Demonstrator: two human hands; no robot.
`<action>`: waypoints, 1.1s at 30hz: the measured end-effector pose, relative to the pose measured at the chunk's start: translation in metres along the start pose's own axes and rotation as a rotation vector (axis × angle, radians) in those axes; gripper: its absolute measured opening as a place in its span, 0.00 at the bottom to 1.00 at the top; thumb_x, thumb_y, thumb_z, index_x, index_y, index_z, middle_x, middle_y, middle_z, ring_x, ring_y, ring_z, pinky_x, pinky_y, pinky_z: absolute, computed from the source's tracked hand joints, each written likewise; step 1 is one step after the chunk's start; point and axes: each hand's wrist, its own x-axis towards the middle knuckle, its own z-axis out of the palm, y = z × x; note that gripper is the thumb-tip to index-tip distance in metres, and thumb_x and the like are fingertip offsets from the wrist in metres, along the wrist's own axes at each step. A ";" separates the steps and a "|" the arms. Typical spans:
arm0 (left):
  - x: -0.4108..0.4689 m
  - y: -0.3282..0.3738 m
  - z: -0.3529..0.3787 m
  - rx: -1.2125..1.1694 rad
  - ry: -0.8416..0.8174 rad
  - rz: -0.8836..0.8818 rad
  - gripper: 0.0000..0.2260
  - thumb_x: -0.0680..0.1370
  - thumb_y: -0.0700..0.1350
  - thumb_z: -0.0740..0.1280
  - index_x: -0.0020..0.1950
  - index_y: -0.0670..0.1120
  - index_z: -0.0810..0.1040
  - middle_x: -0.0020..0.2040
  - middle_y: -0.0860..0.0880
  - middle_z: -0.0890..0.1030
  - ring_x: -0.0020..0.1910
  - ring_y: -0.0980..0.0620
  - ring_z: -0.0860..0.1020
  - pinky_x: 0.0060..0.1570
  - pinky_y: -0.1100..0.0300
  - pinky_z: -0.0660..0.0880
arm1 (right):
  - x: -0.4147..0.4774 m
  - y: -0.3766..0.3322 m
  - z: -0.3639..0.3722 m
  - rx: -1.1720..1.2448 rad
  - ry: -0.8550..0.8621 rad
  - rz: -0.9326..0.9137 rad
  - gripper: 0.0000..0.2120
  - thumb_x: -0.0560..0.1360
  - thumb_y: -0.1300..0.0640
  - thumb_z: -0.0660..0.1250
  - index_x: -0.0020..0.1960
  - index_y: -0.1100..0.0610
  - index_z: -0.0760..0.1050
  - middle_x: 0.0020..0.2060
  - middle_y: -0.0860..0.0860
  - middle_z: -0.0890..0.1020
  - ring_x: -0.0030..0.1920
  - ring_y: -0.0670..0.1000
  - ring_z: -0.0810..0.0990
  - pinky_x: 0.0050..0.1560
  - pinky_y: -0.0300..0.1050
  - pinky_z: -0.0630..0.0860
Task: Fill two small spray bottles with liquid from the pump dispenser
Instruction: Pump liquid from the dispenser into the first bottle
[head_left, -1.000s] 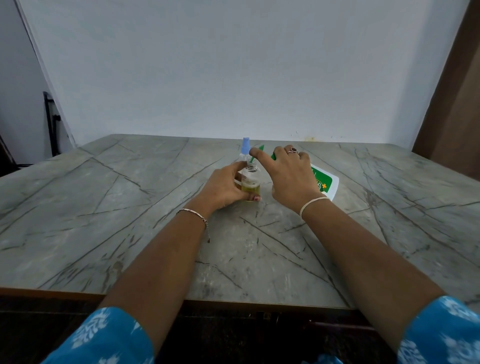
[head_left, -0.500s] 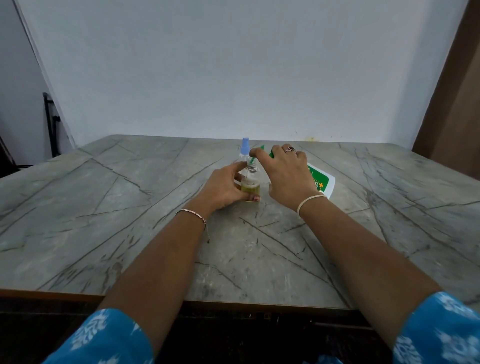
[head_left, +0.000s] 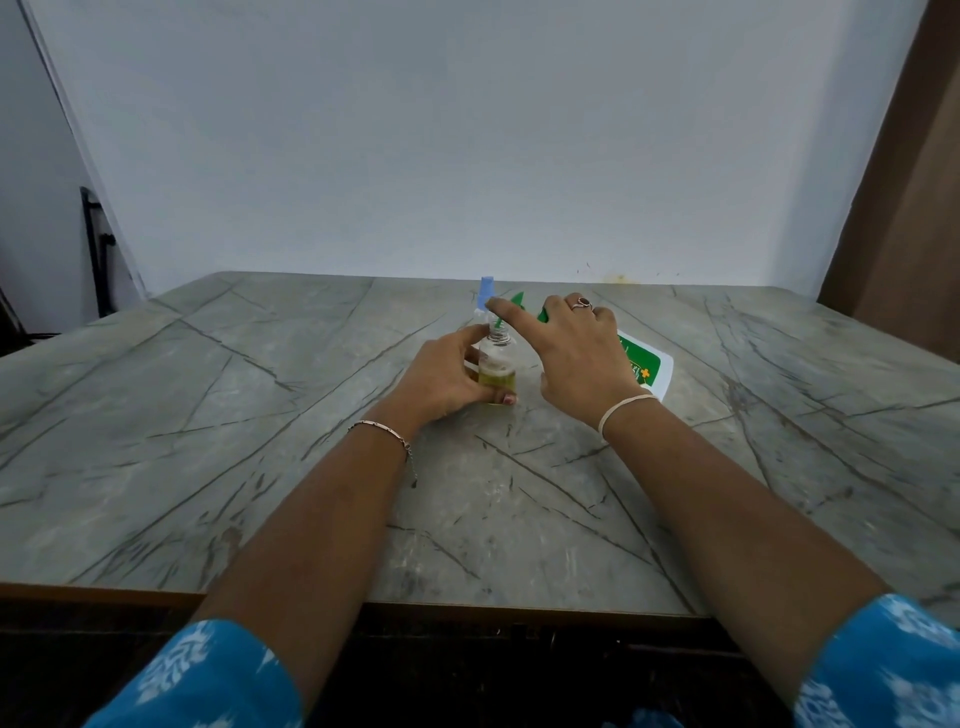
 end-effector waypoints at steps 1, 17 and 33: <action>0.000 0.001 0.000 -0.005 -0.001 0.001 0.42 0.62 0.52 0.80 0.73 0.49 0.67 0.62 0.47 0.79 0.51 0.51 0.80 0.57 0.61 0.74 | 0.000 0.000 0.000 0.002 -0.004 0.001 0.44 0.69 0.60 0.69 0.74 0.41 0.47 0.55 0.58 0.74 0.57 0.60 0.73 0.55 0.58 0.71; -0.005 0.007 -0.003 0.000 0.010 0.007 0.39 0.64 0.51 0.80 0.71 0.49 0.68 0.61 0.48 0.79 0.50 0.55 0.76 0.53 0.65 0.69 | 0.005 -0.007 0.000 0.003 0.014 0.032 0.38 0.68 0.61 0.70 0.70 0.45 0.54 0.56 0.57 0.74 0.59 0.60 0.72 0.57 0.58 0.70; -0.009 0.012 -0.005 -0.026 0.012 -0.005 0.39 0.64 0.48 0.80 0.72 0.49 0.68 0.60 0.47 0.79 0.50 0.52 0.79 0.55 0.63 0.72 | 0.004 -0.001 0.000 0.014 -0.002 0.011 0.40 0.68 0.62 0.70 0.70 0.43 0.50 0.55 0.58 0.74 0.58 0.60 0.73 0.56 0.58 0.72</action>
